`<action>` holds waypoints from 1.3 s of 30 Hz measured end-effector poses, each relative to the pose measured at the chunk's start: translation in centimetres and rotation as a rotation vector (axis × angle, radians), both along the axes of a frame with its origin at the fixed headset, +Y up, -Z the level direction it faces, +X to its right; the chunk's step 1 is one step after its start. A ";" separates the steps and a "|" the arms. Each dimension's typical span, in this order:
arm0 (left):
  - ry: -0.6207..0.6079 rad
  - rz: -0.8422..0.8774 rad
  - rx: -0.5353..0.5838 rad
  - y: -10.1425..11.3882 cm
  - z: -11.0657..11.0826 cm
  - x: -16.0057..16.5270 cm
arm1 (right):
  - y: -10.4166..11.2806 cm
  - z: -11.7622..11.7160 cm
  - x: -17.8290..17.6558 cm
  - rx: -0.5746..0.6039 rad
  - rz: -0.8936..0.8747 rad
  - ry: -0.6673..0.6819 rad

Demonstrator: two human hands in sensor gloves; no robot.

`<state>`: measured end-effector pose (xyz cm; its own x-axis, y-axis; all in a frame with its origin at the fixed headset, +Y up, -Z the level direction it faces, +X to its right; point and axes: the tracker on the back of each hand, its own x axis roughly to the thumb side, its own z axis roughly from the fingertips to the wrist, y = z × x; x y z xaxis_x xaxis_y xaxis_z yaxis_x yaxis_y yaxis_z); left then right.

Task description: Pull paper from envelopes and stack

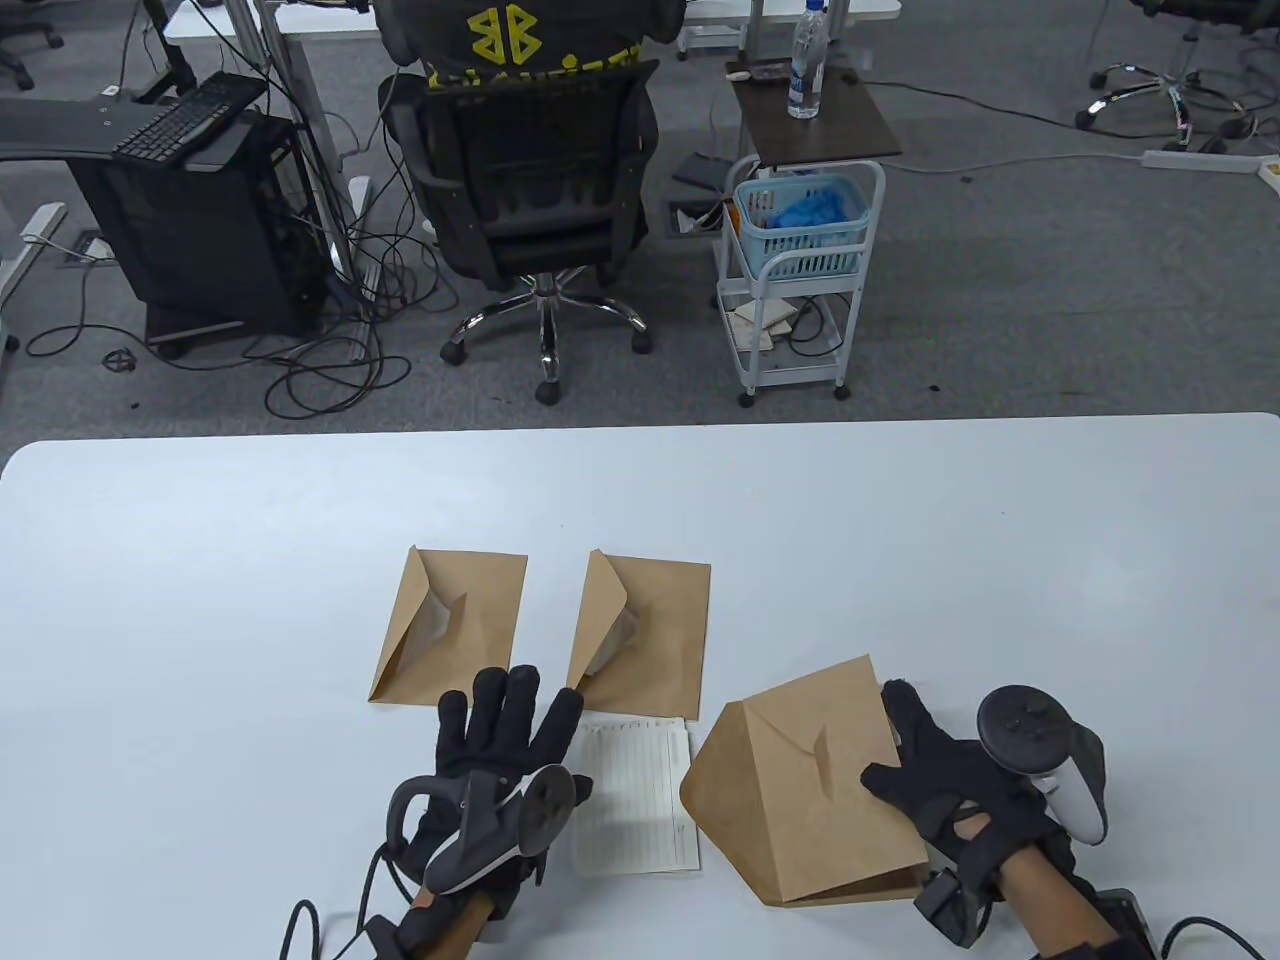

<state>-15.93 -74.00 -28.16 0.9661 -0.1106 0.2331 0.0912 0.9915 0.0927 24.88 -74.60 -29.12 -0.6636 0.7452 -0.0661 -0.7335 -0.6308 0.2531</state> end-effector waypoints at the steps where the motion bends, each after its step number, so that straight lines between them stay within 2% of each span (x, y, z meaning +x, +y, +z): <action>1: -0.002 -0.002 -0.004 -0.1 0.0 0.1 | -0.1 0.0 -0.3 0.027 0.059 -0.004; 8: -0.011 -0.003 -0.004 -0.2 0.1 0.3 | -0.2 0.1 -1.6 0.140 0.384 0.025; 14: -0.009 -0.002 -0.009 -0.2 0.1 0.3 | -0.6 0.2 -3.2 0.162 0.742 0.077; 17: -0.008 0.000 -0.004 -0.2 0.1 0.3 | -0.9 0.2 -3.8 0.170 0.845 0.093; 28: -0.012 -0.005 -0.006 -0.3 0.1 0.5 | -1.1 -0.1 -3.6 0.147 0.812 0.135; 32: -0.013 -0.005 -0.004 -0.3 0.1 0.5 | -0.1 -0.2 -3.4 0.174 0.774 0.143; 37: -0.011 0.002 0.003 -0.3 0.1 0.4 | 3.3 0.1 -3.0 0.421 0.703 0.096; 39: -0.010 0.003 0.004 -0.3 0.1 0.4 | 4.5 0.3 -2.8 0.505 0.693 0.116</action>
<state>-15.51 -74.27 -28.08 0.9640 -0.1090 0.2426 0.0876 0.9914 0.0972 22.03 -70.12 -28.82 -0.9611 0.0917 0.2606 -0.1286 -0.9833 -0.1285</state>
